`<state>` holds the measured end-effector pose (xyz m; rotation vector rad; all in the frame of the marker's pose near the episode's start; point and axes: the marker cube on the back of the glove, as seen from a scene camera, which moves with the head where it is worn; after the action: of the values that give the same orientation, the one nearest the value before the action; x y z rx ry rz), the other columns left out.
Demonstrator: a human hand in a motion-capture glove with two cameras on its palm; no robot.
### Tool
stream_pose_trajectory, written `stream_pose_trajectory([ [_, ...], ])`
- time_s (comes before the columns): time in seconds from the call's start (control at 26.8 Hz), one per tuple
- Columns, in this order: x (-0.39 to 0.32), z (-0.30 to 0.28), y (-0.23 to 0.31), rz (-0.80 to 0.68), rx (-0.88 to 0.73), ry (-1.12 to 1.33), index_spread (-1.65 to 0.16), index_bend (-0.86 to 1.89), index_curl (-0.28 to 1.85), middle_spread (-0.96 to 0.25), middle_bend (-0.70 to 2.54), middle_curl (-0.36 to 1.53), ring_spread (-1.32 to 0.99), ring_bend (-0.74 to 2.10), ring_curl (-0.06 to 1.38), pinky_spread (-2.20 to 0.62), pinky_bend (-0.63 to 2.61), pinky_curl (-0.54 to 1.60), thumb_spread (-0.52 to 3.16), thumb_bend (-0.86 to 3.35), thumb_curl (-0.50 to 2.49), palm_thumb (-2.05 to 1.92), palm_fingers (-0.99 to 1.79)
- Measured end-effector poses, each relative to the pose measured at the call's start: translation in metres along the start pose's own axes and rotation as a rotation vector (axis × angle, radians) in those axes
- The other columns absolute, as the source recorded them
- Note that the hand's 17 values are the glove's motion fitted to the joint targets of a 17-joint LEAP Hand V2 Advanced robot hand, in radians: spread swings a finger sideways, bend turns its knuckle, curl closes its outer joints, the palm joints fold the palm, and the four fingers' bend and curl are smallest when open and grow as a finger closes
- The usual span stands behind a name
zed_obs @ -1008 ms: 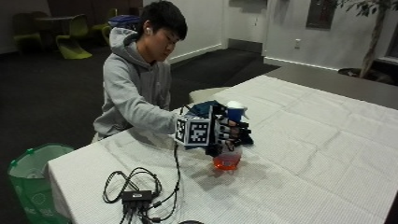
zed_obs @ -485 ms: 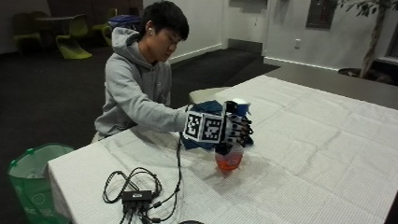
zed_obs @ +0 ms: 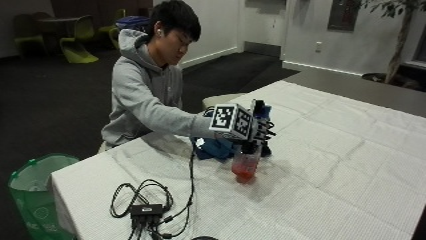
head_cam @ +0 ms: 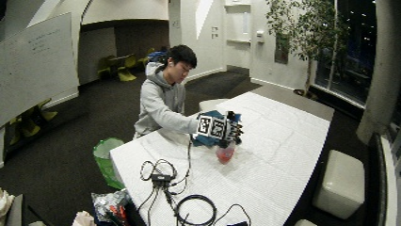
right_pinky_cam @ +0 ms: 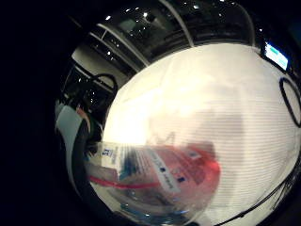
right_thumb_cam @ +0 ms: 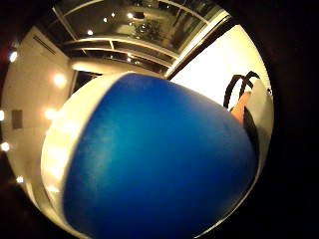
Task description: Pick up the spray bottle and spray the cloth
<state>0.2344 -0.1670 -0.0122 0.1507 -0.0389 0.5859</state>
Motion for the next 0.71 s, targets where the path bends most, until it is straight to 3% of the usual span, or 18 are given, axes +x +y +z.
stream_pose_trajectory([
  [0.37, -0.079, 0.003, 0.039, -0.269, -0.334, 0.42, -0.21, 0.51, 0.49, -0.13, 0.58, 0.49, -0.19, 0.61, 0.44, -0.28, 0.35, 0.37, 0.01, -0.03, 0.64, 1.02, 1.39],
  [0.71, -0.135, -0.026, 0.059, -0.434, -0.481, 0.849, -0.2, 0.51, 0.5, -0.13, 0.58, 0.49, -0.19, 0.62, 0.45, -0.29, 0.35, 0.38, -0.04, -0.03, 0.66, 1.02, 1.39],
])
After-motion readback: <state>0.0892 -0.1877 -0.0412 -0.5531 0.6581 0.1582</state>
